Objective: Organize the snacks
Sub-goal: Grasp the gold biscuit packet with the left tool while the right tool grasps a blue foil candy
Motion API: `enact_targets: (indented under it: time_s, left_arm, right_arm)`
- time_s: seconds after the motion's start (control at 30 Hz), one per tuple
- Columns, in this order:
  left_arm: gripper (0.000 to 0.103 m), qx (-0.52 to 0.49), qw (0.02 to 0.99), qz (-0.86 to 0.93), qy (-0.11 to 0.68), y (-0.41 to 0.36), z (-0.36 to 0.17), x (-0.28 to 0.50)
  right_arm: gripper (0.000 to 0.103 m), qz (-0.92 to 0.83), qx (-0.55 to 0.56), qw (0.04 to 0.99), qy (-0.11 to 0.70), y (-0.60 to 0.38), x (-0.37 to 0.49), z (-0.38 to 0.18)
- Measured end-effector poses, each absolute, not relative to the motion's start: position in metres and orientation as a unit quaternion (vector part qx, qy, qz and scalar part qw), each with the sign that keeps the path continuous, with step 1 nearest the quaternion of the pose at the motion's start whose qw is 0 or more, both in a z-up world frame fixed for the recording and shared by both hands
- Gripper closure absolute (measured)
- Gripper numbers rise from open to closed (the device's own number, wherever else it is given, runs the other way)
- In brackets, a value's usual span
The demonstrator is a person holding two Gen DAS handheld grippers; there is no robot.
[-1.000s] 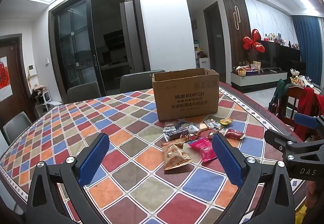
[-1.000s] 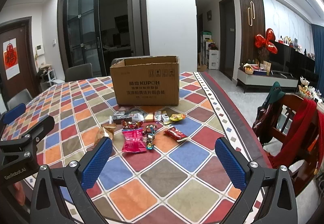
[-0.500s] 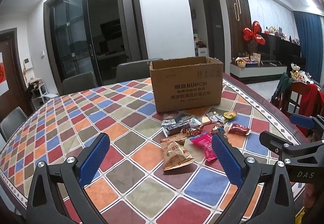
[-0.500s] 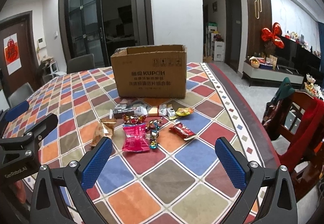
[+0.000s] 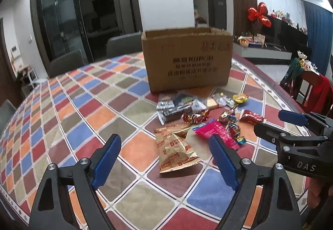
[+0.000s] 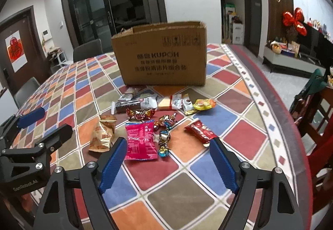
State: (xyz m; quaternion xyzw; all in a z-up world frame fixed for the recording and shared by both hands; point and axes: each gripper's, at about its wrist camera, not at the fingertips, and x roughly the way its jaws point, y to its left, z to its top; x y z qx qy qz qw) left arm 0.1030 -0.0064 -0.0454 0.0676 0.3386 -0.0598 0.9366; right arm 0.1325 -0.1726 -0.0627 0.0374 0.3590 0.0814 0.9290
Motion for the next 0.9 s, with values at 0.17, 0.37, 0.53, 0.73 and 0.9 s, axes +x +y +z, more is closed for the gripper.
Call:
enact_targets:
  time_s: [0.17,0.37,0.53,0.73,0.9]
  left_arm:
    - [0.019,0.065,0.925,-0.073,0.367,-0.008,-0.06,0.122]
    - [0.023,0.061,0.914,-0.083,0.393,-0.009,-0.076,0.142]
    - [0.028,0.045,0.9,-0.099,0.421,-0.009,-0.089,0.159]
    - [0.035,0.028,0.892,-0.101,0.441,-0.008,-0.099,0.171]
    - [0.047,0.023,0.884,-0.102,0.455,-0.007,-0.108,0.178]
  right_arm:
    - [0.037,0.091,0.047,0.915,0.39,-0.17,0.157,-0.077]
    - [0.049,0.104,0.064,0.897,0.424,-0.169,0.177,-0.095]
    - [0.055,0.107,0.066,0.889,0.44,-0.167,0.19,-0.105]
    - [0.061,0.11,0.072,0.881,0.455,-0.165,0.2,-0.114]
    - [0.068,0.111,0.072,0.875,0.465,-0.164,0.207,-0.121]
